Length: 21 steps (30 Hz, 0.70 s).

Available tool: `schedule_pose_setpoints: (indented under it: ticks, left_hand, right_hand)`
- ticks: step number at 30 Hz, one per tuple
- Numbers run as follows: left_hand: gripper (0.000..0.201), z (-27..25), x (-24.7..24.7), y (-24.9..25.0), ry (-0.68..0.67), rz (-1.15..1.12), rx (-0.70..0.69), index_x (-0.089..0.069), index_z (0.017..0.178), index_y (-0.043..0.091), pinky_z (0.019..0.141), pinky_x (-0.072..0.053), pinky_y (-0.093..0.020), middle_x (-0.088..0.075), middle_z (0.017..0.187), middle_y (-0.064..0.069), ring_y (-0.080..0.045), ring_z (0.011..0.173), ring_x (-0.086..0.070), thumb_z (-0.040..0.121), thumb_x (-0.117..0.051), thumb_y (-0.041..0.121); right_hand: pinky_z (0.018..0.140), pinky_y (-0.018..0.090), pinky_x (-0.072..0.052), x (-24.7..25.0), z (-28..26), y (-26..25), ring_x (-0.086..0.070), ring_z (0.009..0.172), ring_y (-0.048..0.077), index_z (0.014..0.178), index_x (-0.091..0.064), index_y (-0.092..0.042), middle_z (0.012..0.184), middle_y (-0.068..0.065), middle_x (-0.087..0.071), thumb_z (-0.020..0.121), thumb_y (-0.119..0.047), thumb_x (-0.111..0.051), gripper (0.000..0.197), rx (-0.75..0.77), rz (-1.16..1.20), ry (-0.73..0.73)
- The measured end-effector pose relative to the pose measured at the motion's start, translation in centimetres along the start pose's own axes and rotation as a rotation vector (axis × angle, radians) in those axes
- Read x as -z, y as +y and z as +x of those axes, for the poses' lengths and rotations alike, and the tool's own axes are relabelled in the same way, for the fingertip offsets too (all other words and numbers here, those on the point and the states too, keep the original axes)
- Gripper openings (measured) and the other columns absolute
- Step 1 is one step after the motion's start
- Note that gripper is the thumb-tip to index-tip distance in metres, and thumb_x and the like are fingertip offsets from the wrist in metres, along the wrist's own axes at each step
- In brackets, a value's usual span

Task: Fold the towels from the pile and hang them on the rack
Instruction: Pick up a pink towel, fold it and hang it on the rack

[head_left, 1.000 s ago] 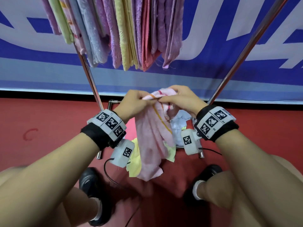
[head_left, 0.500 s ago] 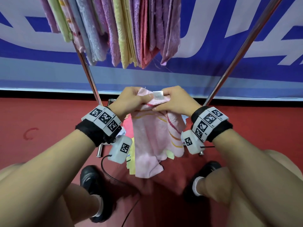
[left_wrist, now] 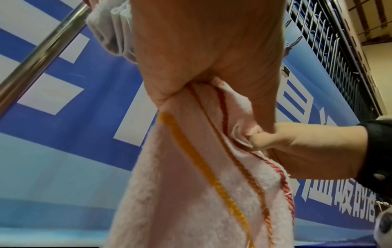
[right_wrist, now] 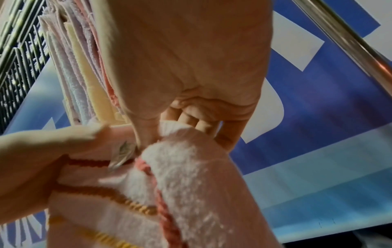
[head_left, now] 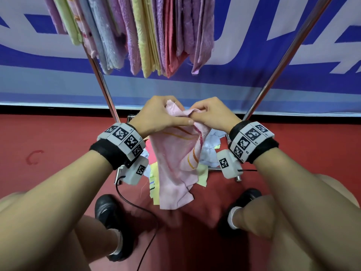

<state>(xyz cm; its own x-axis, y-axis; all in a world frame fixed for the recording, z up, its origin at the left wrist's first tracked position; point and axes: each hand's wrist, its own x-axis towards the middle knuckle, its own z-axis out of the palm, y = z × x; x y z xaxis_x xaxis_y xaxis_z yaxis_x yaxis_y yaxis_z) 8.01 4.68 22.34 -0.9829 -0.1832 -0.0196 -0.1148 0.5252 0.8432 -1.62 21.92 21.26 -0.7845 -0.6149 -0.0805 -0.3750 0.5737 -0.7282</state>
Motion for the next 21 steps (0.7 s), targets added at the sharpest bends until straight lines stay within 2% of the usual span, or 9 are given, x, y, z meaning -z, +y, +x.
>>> schedule_pose_setpoints:
  ticks: [3, 5, 7, 10, 12, 14, 16, 18, 21]
  left_hand:
    - [0.018, 0.2, 0.3, -0.3, 0.075, 0.068, -0.036, -0.076, 0.077, 0.023, 0.069, -0.048, -0.025, -0.072, 0.072, 0.009, 0.000, 0.068, -0.061, 0.075, -0.086, 0.038]
    - [0.017, 0.5, 0.6, -0.7, 0.158, 0.105, -0.050, -0.077, 0.074, 0.029, 0.071, -0.049, -0.030, -0.072, 0.075, 0.008, -0.006, 0.075, -0.066, 0.073, -0.084, 0.045]
    - [0.014, 0.7, 1.2, -1.0, 0.244, 0.129, -0.039, -0.076, 0.071, 0.035, 0.074, -0.051, -0.032, -0.071, 0.079, 0.007, -0.011, 0.081, -0.067, 0.069, -0.085, 0.045]
    - [0.012, 0.6, 1.5, -1.2, 0.237, 0.027, -0.003, -0.078, 0.075, 0.024, 0.070, -0.051, -0.019, -0.073, 0.073, 0.007, 0.001, 0.070, -0.065, 0.071, -0.088, 0.028]
    - [0.011, 0.5, 1.1, -1.5, 0.197, 0.041, -0.011, -0.077, 0.078, 0.020, 0.071, -0.051, -0.018, -0.074, 0.073, 0.005, 0.001, 0.068, -0.065, 0.074, -0.087, 0.023]
    - [0.009, 0.5, 0.4, -1.7, 0.156, 0.132, -0.066, -0.073, 0.079, 0.019, 0.078, -0.053, -0.026, -0.074, 0.074, 0.005, -0.004, 0.073, -0.069, 0.077, -0.082, 0.020]
    - [0.011, 0.4, -0.2, -1.9, 0.129, 0.200, -0.118, -0.065, 0.081, 0.018, 0.074, -0.053, -0.030, -0.071, 0.071, 0.006, -0.011, 0.071, -0.068, 0.079, -0.075, 0.016]
    - [0.017, 0.3, -0.7, -2.2, 0.147, 0.243, -0.156, -0.054, 0.085, 0.015, 0.064, -0.043, -0.033, -0.063, 0.068, 0.007, -0.017, 0.064, -0.058, 0.080, -0.069, 0.012]
    - [0.022, 0.2, -0.9, -2.5, 0.166, 0.338, -0.222, -0.045, 0.084, 0.018, 0.060, -0.031, -0.034, -0.054, 0.067, 0.007, -0.024, 0.063, -0.049, 0.084, -0.064, 0.008]
  right_hand:
    - [0.060, 0.023, -0.041, 0.0, -0.2, -0.2, -0.051, 0.063, 0.009, 0.071, -0.070, -0.015, 0.063, -0.003, -0.058, 0.088, -0.035, -0.073, 0.027, -0.004, -0.059, 0.000]
    - [0.049, 0.020, -0.030, 0.0, -0.3, -0.1, -0.040, 0.056, 0.009, 0.060, -0.055, -0.016, 0.055, -0.005, -0.044, 0.088, -0.049, -0.072, 0.046, -0.017, -0.159, 0.014]
    - [0.054, 0.029, -0.033, 0.1, -0.2, 0.3, -0.047, 0.063, 0.017, 0.057, -0.051, -0.018, 0.055, -0.003, -0.046, 0.090, -0.051, -0.067, 0.049, -0.058, -0.315, -0.001]
    - [0.063, 0.033, -0.032, 0.0, 0.0, 0.7, -0.052, 0.077, 0.032, 0.058, -0.047, -0.016, 0.062, 0.002, -0.049, 0.098, -0.030, -0.059, 0.044, -0.165, -0.357, -0.052]
    - [0.068, 0.033, -0.035, -0.2, 0.1, 0.5, -0.056, 0.086, 0.033, 0.066, -0.058, -0.014, 0.071, 0.006, -0.058, 0.096, -0.013, -0.054, 0.031, -0.154, -0.250, -0.015]
    - [0.082, 0.031, -0.047, -0.3, 0.3, 0.0, -0.064, 0.099, 0.026, 0.095, -0.076, -0.006, 0.095, 0.008, -0.072, 0.095, -0.003, -0.050, 0.026, -0.136, -0.016, 0.062]
    - [0.079, 0.026, -0.055, -0.4, 0.1, -0.5, -0.069, 0.090, 0.019, 0.112, -0.076, -0.003, 0.100, 0.010, -0.072, 0.095, 0.002, -0.048, 0.033, -0.194, 0.277, 0.083]
    - [0.068, 0.025, -0.061, -0.5, -0.4, -1.2, -0.072, 0.079, 0.021, 0.112, -0.075, -0.001, 0.096, 0.017, -0.072, 0.095, 0.003, -0.051, 0.029, -0.244, 0.529, 0.005]
    - [0.083, 0.031, -0.063, -0.2, -1.1, -1.9, -0.070, 0.087, 0.024, 0.100, -0.076, -0.005, 0.096, 0.020, -0.072, 0.087, 0.013, -0.059, 0.028, -0.212, 0.712, -0.121]
